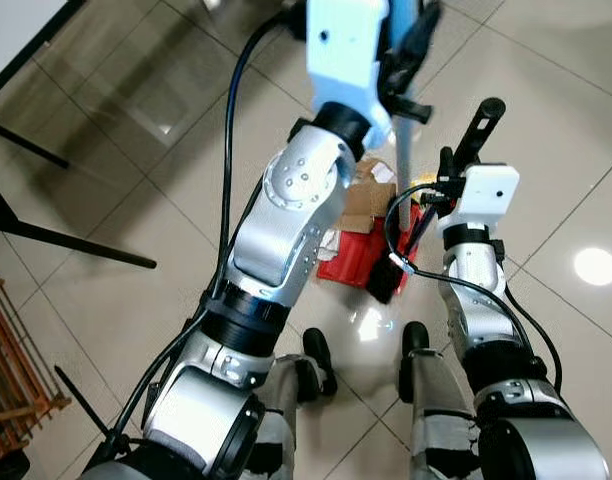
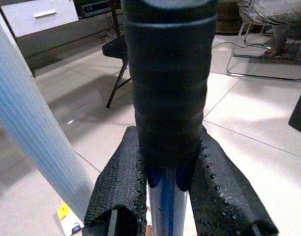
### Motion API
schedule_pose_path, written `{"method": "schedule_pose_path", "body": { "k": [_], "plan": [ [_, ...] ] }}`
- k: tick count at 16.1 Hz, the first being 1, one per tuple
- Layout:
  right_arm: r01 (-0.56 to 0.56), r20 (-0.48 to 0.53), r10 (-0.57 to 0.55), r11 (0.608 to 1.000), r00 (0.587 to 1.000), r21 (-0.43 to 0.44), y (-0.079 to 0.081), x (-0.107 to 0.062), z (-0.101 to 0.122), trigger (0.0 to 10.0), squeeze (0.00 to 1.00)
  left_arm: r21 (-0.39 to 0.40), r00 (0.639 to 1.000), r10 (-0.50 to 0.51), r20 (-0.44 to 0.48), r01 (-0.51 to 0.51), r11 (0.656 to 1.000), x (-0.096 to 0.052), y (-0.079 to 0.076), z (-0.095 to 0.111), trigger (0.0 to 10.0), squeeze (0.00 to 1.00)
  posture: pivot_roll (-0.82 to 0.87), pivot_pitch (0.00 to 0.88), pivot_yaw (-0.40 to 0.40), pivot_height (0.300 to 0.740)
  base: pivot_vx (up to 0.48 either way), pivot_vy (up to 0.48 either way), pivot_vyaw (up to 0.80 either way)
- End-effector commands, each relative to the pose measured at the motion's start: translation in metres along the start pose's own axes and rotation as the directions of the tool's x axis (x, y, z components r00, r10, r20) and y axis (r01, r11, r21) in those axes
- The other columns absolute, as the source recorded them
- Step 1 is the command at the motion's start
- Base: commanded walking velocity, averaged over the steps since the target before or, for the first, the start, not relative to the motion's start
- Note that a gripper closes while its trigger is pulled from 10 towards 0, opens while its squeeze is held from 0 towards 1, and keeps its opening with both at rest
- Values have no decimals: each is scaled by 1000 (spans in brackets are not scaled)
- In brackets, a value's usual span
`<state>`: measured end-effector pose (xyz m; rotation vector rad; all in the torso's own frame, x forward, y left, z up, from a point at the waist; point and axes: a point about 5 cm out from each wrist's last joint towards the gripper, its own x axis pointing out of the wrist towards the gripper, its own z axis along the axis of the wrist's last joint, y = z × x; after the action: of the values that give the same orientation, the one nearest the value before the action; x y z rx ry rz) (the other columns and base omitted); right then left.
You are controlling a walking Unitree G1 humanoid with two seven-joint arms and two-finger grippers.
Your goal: Sweep floor
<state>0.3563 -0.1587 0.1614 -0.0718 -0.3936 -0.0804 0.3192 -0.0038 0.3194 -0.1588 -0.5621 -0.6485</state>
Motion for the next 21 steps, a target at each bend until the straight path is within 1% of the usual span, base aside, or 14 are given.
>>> {"method": "schedule_pose_path", "body": {
  "k": [1,3,4,5,7,8,10,11,12,14,18,20,21],
  "plan": [
    [-21,-114,29,997,993,75,18,-14,-20,10000,0,-63,992,-101,78,106,992,1,-24,18,10000,0,89,525,264,740,0,0,0],
    [13,-123,-2,996,992,88,13,-13,-21,10000,0,-8,985,-148,89,149,989,-2,-24,34,10000,0,91,491,256,740,0,0,0],
    [29,-131,-17,996,991,88,11,-11,-22,10000,0,11,984,-156,90,156,988,-2,-22,38,10000,0,90,481,253,740,0,0,0],
    [32,-135,-20,996,991,87,10,-11,-22,10000,0,15,984,-157,88,157,988,-2,-21,38,10000,0,90,476,252,740,0,0,0],
    [59,-107,-49,994,993,90,3,-5,-15,10000,0,76,980,-185,71,179,981,-5,-14,45,10000,0,82,433,236,740,0,0,0],
    [61,-106,-51,994,993,89,2,-3,-15,10000,0,83,980,-187,67,181,980,-5,-13,45,10000,0,79,429,234,740,0,0,0],
    [75,-99,-66,994,993,84,-4,-1,-13,10000,0,123,979,-201,38,195,973,-8,-5,45,10000,0,75,400,223,740,0,0,0],
    [82,-99,-74,993,992,81,-7,1,-13,10000,0,141,981,-193,23,188,972,-10,3,45,10000,0,78,387,219,740,0,0,0],
    [84,-99,-76,993,992,80,-8,2,-13,10000,0,146,983,-184,19,180,973,-11,7,45,10000,0,79,383,218,740,0,0,0],
    [90,-102,-82,993,991,76,-11,3,-13,10000,0,170,990,-143,5,141,975,-16,25,49,10000,0,86,362,212,740,0,0,0],
    [101,-97,-94,992,991,73,-14,11,-10,10000,0,215,993,-117,13,111,970,-20,41,60,10000,0,93,326,207,740,0,0,0],
    [108,-77,-102,991,992,76,-16,16,-5,10000,0,246,996,-83,25,75,966,-24,52,69,10000,0,96,305,206,740,0,0,0],
    [110,-74,-104,991,992,77,-16,17,-4,10000,0,247,997,-65,31,56,968,-25,56,72,10000,0,98,300,206,740,0,0,0]
  ]
}}
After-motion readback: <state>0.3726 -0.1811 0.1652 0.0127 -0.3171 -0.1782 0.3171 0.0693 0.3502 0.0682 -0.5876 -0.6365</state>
